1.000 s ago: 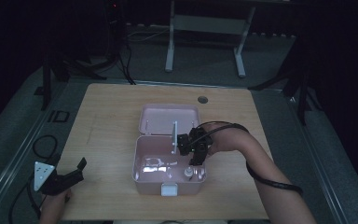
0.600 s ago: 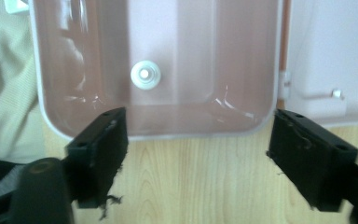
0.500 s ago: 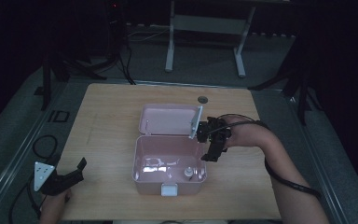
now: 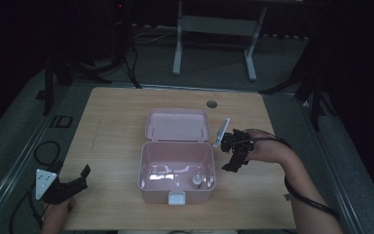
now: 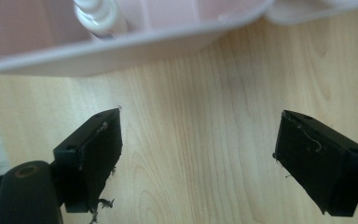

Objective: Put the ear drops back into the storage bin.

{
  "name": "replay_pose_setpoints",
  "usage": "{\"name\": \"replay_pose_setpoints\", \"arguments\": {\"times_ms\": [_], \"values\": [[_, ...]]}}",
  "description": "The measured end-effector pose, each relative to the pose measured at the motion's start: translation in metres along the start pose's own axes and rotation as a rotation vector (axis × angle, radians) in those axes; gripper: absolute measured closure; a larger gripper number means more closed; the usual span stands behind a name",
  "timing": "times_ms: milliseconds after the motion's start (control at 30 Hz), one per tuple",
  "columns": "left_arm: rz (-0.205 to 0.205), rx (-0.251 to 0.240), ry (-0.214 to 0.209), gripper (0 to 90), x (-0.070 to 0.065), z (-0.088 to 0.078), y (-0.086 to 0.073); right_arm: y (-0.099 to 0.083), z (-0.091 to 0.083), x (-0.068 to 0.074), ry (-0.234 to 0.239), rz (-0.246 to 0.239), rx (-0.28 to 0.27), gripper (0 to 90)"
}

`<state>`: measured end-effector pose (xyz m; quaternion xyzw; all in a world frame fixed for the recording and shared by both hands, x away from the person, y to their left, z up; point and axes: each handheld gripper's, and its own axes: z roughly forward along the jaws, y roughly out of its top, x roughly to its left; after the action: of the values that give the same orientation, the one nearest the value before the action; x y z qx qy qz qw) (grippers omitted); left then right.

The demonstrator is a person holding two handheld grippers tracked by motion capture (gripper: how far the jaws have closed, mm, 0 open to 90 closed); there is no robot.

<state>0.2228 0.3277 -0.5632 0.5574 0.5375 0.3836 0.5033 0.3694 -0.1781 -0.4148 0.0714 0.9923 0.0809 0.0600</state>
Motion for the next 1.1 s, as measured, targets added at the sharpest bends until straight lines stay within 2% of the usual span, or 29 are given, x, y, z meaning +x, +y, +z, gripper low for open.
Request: {"name": "replay_pose_setpoints", "arguments": {"times_ms": [100,167,267,367,500,633,733,767,800,833,867,933,1000,1100], "values": [[-0.001,0.0,0.0,0.4,0.0,0.0,0.0,-0.011,0.014,-0.002,-0.023,0.024,-0.01,14.4],[0.0,0.0,0.0,0.5,0.0,0.0,0.0,-0.018,0.023,-0.004,-0.036,0.058,-0.018,14.4],[0.0,0.0,0.0,0.4,0.0,0.0,0.0,-0.027,0.037,-0.006,-0.083,0.078,0.007,14.4],[-0.001,-0.001,0.0,0.5,0.0,0.0,0.0,-0.034,0.05,-0.006,-0.091,0.107,0.006,14.3],[-0.003,-0.001,-0.001,0.5,0.0,0.0,0.0,-0.045,0.063,-0.005,-0.119,0.173,-0.063,14.3],[-0.005,-0.002,0.0,0.5,0.0,0.0,0.0,-0.056,0.074,-0.003,-0.18,0.238,-0.113,13.4],[-0.007,-0.004,-0.001,0.5,0.0,0.0,0.0,-0.066,0.079,-0.002,-0.244,0.293,-0.165,12.5],[-0.007,-0.004,-0.001,0.5,0.0,0.0,0.0,-0.066,0.079,-0.002,-0.244,0.293,-0.165,12.5],[-0.008,-0.004,-0.001,0.5,0.0,0.0,0.0,-0.069,0.08,-0.002,-0.261,0.319,-0.191,12.5],[-0.008,-0.004,0.0,0.5,0.0,0.0,0.0,-0.076,0.081,-0.002,-0.287,0.371,-0.226,12.5],[-0.008,-0.004,0.0,0.5,0.0,0.0,0.0,-0.079,0.082,-0.003,-0.305,0.392,-0.241,12.5],[-0.008,-0.004,0.0,0.5,0.0,0.0,0.0,-0.087,0.083,-0.003,-0.319,0.442,-0.267,12.5],[-0.008,-0.005,0.0,0.5,0.0,0.0,0.0,-0.093,0.085,-0.003,-0.342,0.471,-0.288,12.5],[-0.007,-0.005,0.0,0.5,0.0,0.0,0.0,-0.104,0.088,-0.003,-0.354,0.54,-0.326,12.5]]}}
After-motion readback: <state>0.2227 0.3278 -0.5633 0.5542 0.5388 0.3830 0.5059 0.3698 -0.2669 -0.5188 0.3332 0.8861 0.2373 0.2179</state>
